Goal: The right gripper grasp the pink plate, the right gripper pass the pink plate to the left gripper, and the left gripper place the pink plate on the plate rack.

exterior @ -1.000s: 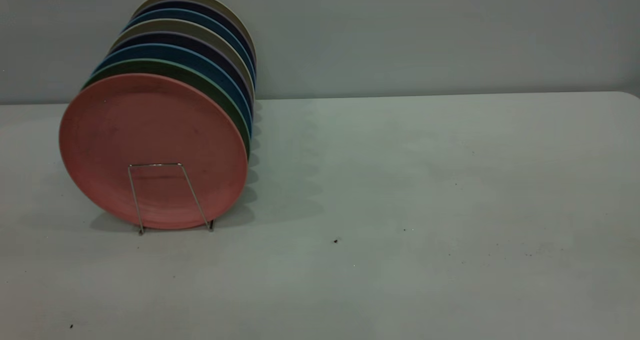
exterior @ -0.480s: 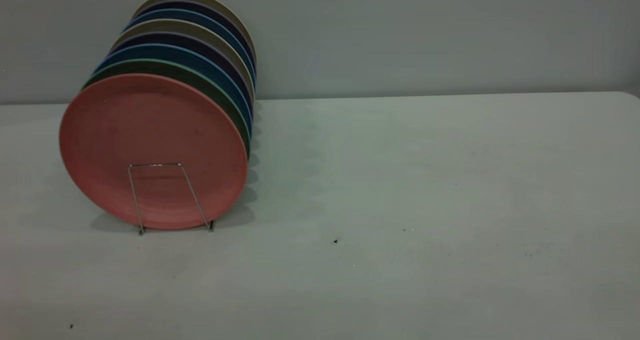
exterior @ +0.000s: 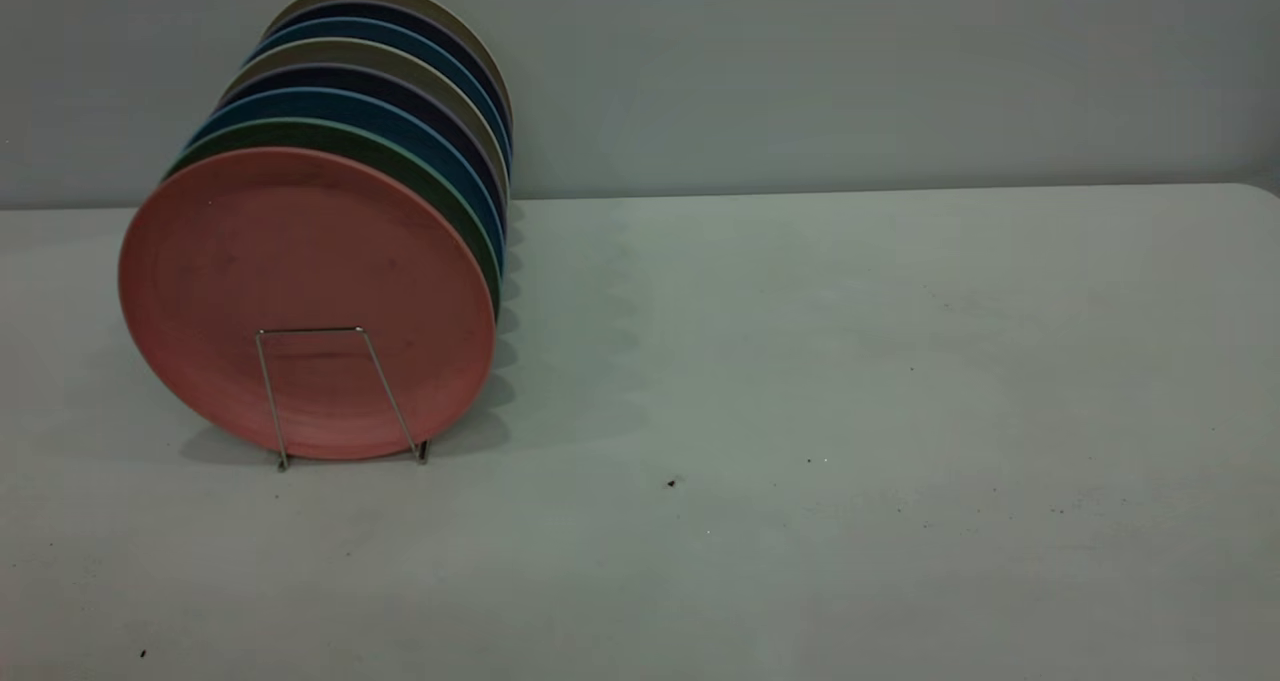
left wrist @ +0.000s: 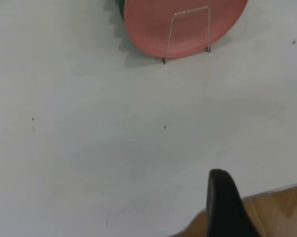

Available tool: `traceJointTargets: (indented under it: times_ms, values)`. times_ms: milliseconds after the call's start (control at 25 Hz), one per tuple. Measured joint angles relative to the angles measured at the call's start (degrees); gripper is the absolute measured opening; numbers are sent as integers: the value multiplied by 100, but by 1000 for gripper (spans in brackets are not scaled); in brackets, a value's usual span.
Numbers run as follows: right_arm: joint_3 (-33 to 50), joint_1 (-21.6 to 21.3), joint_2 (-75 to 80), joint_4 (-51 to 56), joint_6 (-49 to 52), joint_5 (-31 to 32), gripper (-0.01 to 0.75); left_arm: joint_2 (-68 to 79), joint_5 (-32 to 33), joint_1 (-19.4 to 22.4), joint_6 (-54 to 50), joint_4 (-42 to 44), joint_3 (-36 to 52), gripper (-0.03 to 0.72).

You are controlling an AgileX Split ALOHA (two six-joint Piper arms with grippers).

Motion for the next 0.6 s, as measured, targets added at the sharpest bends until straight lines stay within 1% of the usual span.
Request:
traceJointTargets:
  times_ms: [600]
  values:
    - [12, 0, 0, 19, -28, -26, 388, 0, -103, 0, -40, -61, 103, 404]
